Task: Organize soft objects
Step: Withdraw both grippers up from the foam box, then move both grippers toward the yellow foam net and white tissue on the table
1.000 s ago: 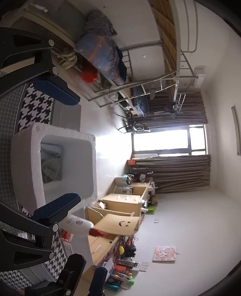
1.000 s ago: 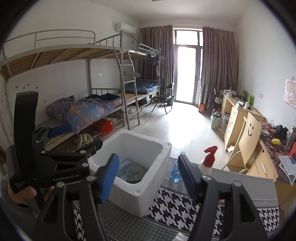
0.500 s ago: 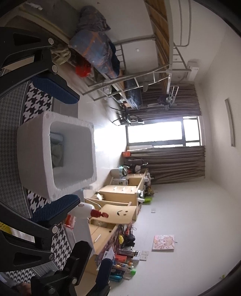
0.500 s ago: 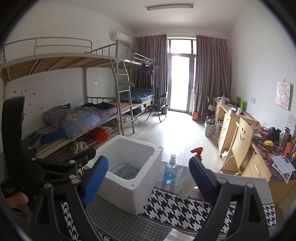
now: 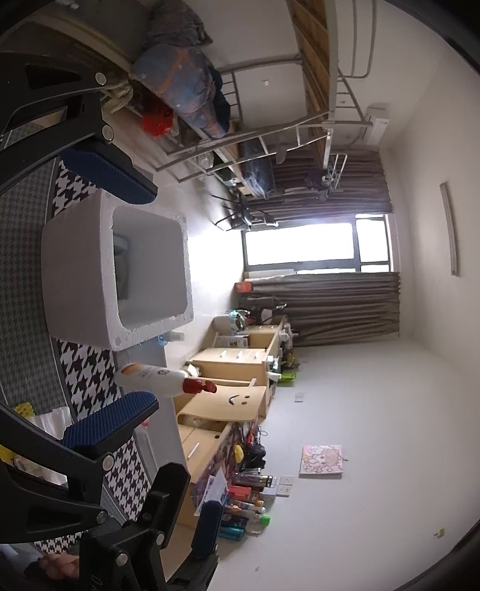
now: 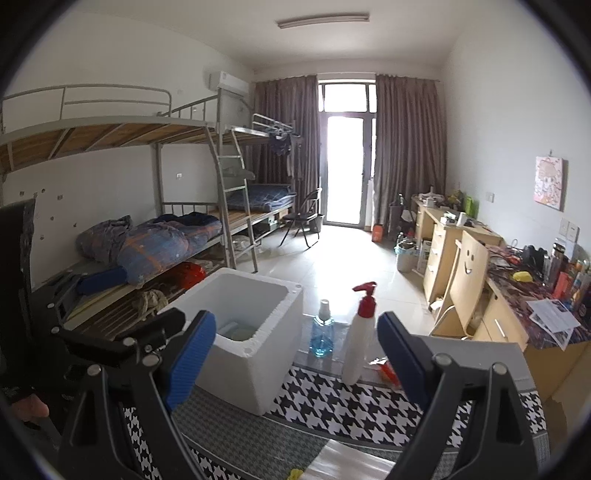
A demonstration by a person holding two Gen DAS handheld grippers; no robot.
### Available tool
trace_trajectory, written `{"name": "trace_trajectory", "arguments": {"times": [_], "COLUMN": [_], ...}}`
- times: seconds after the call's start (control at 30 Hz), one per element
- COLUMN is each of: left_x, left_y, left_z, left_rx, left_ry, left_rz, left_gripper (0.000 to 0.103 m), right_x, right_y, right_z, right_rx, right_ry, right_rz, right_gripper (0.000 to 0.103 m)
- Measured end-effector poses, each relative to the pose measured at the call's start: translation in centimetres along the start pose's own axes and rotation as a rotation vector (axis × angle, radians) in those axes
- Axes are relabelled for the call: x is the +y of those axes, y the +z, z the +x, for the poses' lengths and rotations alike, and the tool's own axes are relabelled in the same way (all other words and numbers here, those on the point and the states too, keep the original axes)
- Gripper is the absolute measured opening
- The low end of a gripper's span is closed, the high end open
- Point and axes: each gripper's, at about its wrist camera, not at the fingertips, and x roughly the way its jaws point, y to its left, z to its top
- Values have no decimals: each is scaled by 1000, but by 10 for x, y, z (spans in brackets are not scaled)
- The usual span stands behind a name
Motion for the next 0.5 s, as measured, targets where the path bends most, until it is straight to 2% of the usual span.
{"name": "trace_trajectory", "arguments": {"times": [0.5], "left_x": [-21], "left_y": [-23], "left_z": [-13], "left_rx": [16], "left_ry": [-65], "left_rz": [3], "left_gripper": [102], "right_x": [-15], "right_y": [-17], "right_z": [-25], "right_rx": [-15], "right_ry": [-64], "right_rz": [24], "right_gripper": [92]}}
